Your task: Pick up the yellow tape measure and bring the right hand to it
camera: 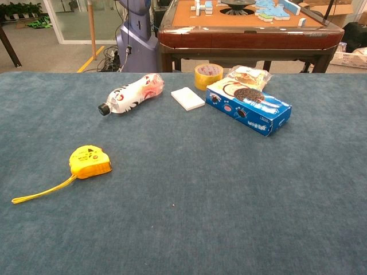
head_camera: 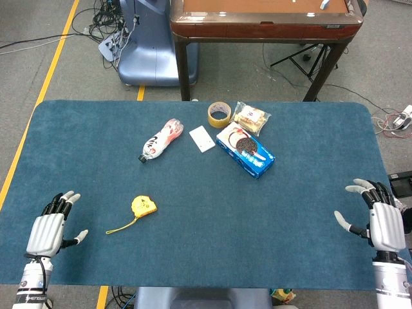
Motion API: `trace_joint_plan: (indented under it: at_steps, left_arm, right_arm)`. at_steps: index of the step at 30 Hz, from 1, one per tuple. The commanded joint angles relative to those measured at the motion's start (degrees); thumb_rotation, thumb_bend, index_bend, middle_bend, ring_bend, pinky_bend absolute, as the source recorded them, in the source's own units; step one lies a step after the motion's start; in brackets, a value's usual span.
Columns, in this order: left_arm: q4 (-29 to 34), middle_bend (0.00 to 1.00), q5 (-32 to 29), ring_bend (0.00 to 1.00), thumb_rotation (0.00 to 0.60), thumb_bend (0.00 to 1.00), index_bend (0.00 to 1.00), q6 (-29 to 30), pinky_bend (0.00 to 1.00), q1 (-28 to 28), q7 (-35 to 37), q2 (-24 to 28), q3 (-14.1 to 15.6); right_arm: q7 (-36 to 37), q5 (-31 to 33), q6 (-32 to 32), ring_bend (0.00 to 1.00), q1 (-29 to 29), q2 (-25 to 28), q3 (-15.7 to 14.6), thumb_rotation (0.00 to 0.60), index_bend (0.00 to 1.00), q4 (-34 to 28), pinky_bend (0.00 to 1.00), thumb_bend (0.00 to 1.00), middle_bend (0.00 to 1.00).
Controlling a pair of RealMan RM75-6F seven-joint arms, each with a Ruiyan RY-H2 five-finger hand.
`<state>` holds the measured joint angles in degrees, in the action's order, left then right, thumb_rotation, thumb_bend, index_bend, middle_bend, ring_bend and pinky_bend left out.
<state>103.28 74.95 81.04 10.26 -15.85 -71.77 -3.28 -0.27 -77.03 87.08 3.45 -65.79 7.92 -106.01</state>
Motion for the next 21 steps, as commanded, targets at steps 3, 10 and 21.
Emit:
trace_joint_plan:
  at_steps: [3,10,21]
  left_arm:
    - [-1.3,0.10,0.7,0.05,0.600,0.21,0.15,-1.3,0.12,0.9,2.4,-0.7,-0.8]
    - [-3.2,0.11,1.9,0.05,0.600,0.21,0.15,-7.7,0.12,5.4,8.1,-1.5,-2.7]
    - [-7.4,0.11,-0.2,0.05,0.600,0.21,0.10,-19.9,0.12,15.1,8.7,-6.1,-5.5]
  right_arm:
    - [0.8,-0.8,1.3,0.14,-0.2,0.2,0.9,0.600,0.33,-0.6,0.06,0.30,0.22]
    - [-1.1,-1.4,4.3,0.14,-0.2,0.8,3.1,0.600,0.33,-2.1,0.06,0.30,0.22]
    - [-3.4,0.2,5.6,0.14,-0.8,0.9,4.1,0.600,0.33,-3.6,0.06,0.30,0.22]
